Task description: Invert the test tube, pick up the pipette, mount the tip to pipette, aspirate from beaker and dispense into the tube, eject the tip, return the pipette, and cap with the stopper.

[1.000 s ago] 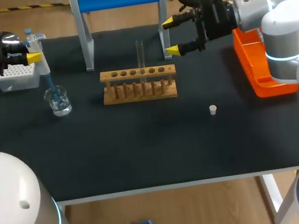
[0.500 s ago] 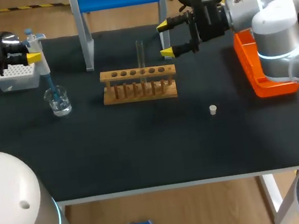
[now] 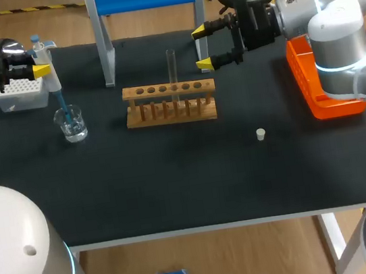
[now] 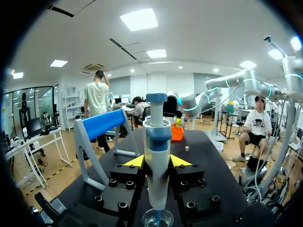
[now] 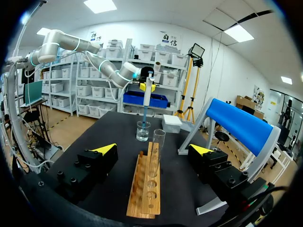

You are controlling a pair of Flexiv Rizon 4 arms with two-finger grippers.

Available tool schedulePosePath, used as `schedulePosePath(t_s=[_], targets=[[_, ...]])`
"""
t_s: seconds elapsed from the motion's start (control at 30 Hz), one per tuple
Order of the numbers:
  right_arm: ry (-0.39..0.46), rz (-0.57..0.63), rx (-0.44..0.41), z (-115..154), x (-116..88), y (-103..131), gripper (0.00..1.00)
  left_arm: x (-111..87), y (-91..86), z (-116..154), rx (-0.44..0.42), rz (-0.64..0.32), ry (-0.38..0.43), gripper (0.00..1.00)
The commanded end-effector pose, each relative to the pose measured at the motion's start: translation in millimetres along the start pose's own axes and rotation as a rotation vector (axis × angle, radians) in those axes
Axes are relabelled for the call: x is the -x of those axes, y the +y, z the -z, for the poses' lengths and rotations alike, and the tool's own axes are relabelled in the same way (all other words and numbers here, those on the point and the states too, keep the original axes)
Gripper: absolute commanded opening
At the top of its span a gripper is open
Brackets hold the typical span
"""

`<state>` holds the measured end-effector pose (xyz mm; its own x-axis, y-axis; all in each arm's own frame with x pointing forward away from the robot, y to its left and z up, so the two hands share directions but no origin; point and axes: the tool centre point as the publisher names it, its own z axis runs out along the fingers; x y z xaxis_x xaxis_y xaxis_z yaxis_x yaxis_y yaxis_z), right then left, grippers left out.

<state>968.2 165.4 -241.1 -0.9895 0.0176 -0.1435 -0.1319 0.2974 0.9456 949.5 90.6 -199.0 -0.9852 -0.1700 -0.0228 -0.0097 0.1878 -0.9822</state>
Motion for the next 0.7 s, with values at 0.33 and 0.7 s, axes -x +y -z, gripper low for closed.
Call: schedulePosePath(t_s=[0.33,0.7], targets=[[0.0,0.0,0.001,-1,1,-1,1.0,-0.9,-8.9,4,0.004,-0.011,0.001,0.0],[0.0,0.0,0.001,-1,1,-1,1.0,-5.7,-42.2,4,0.051,-0.027,-0.029,0.0]])
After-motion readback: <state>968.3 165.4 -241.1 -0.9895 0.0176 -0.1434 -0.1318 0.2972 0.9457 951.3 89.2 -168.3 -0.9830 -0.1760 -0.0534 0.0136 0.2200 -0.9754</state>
